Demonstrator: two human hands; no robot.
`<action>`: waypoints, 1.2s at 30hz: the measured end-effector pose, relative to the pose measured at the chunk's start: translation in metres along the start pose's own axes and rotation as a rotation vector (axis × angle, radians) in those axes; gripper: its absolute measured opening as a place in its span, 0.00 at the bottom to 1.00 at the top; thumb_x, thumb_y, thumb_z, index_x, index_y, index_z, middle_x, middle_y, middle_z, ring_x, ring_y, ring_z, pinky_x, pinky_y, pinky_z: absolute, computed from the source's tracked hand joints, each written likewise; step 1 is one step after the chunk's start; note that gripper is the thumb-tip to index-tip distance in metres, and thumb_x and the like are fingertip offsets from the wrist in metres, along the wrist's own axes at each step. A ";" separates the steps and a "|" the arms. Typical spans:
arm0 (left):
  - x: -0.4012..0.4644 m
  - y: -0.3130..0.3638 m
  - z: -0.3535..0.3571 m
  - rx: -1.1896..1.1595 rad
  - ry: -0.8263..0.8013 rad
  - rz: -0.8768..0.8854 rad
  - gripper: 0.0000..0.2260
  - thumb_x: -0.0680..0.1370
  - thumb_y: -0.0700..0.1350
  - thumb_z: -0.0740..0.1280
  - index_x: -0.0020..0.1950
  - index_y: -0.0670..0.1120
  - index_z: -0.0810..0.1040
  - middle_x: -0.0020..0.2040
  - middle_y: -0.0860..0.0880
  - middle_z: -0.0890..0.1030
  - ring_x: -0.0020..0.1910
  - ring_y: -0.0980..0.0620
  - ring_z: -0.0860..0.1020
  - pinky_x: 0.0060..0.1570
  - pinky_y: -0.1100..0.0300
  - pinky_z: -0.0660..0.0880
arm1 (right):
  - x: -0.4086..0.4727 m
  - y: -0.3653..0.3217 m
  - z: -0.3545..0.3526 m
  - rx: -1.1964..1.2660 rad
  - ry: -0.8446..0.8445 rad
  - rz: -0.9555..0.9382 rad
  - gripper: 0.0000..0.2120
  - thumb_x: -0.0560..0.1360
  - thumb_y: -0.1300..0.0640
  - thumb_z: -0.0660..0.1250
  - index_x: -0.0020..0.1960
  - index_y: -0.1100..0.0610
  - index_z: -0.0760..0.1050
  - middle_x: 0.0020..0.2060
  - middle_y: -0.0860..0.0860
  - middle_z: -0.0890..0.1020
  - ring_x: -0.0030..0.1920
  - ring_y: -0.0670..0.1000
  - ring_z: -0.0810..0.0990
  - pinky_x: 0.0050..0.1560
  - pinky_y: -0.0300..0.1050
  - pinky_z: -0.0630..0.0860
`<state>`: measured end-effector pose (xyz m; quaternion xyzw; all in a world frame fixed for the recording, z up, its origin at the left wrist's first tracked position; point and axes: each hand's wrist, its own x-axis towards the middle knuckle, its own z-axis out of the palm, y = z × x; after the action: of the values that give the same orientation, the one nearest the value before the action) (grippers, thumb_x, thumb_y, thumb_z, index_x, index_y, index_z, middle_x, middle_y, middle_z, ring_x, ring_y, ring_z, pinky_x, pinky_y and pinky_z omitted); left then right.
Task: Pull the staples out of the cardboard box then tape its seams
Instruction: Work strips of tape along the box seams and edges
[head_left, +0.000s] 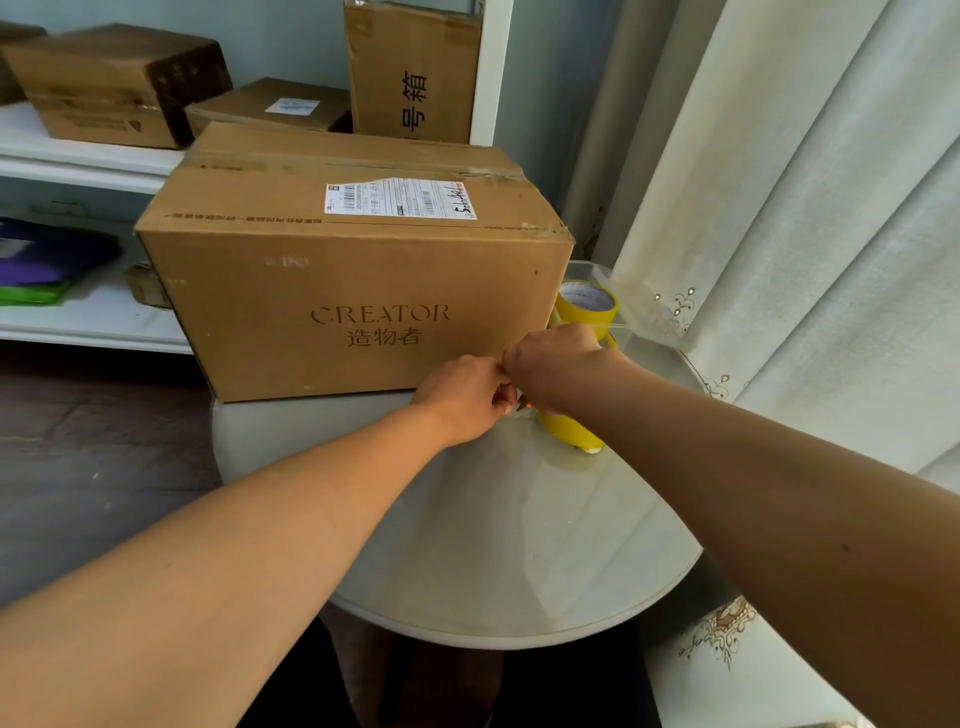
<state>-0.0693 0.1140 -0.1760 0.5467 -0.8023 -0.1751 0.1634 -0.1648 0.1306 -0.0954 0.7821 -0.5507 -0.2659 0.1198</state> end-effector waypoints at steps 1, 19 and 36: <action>0.000 0.000 0.000 -0.007 -0.002 -0.005 0.05 0.78 0.46 0.64 0.50 0.47 0.78 0.51 0.47 0.81 0.51 0.45 0.78 0.45 0.56 0.73 | 0.000 0.000 0.000 0.007 -0.004 -0.001 0.16 0.81 0.57 0.58 0.68 0.56 0.68 0.65 0.53 0.73 0.66 0.55 0.72 0.50 0.45 0.66; 0.007 -0.014 0.012 -0.589 -0.070 -0.255 0.05 0.77 0.37 0.65 0.43 0.45 0.74 0.42 0.47 0.80 0.35 0.55 0.78 0.25 0.63 0.71 | 0.008 0.017 0.002 0.137 -0.284 -0.031 0.11 0.73 0.54 0.69 0.50 0.59 0.75 0.39 0.49 0.78 0.48 0.52 0.80 0.46 0.43 0.76; 0.004 -0.013 0.016 -0.609 -0.057 -0.266 0.07 0.78 0.36 0.62 0.42 0.47 0.73 0.43 0.46 0.80 0.36 0.53 0.77 0.25 0.62 0.70 | 0.016 0.010 0.049 0.425 0.218 0.187 0.19 0.75 0.53 0.69 0.64 0.51 0.70 0.62 0.54 0.71 0.66 0.56 0.67 0.57 0.48 0.69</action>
<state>-0.0675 0.1074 -0.1956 0.5677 -0.6390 -0.4418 0.2725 -0.1960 0.1174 -0.1356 0.7595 -0.6480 -0.0460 0.0352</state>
